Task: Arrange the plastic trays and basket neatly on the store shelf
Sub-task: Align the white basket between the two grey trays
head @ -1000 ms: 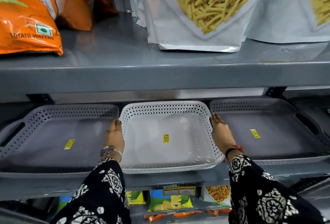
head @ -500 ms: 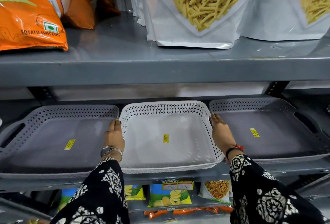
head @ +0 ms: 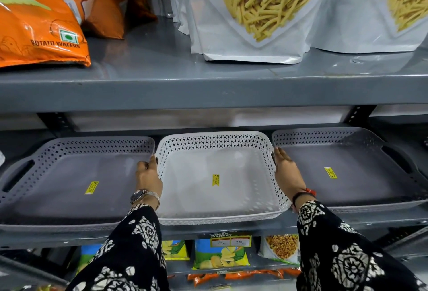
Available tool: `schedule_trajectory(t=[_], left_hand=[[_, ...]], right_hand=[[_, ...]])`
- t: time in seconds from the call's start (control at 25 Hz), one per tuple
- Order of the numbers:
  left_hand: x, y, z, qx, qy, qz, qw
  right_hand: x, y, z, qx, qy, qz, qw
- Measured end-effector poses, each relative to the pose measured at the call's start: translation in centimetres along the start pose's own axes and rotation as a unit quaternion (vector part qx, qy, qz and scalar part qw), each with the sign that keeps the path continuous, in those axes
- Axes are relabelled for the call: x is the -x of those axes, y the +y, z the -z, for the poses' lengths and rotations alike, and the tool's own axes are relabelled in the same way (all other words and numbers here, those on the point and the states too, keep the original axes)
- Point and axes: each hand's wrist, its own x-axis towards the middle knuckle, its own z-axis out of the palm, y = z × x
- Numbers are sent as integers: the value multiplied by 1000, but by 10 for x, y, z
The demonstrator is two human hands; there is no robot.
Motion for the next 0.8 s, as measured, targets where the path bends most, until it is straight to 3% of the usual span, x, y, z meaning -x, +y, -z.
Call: schedule_trajectory(t=[0.4,0.8], left_hand=[[-3,0,-3,50,26,15,998],[-1,2,-1,-11,17,16,1000]], right_hand=[[1,0,0,-4,0,-3,1000],[3,-1,1,-3,0,-1,1000]])
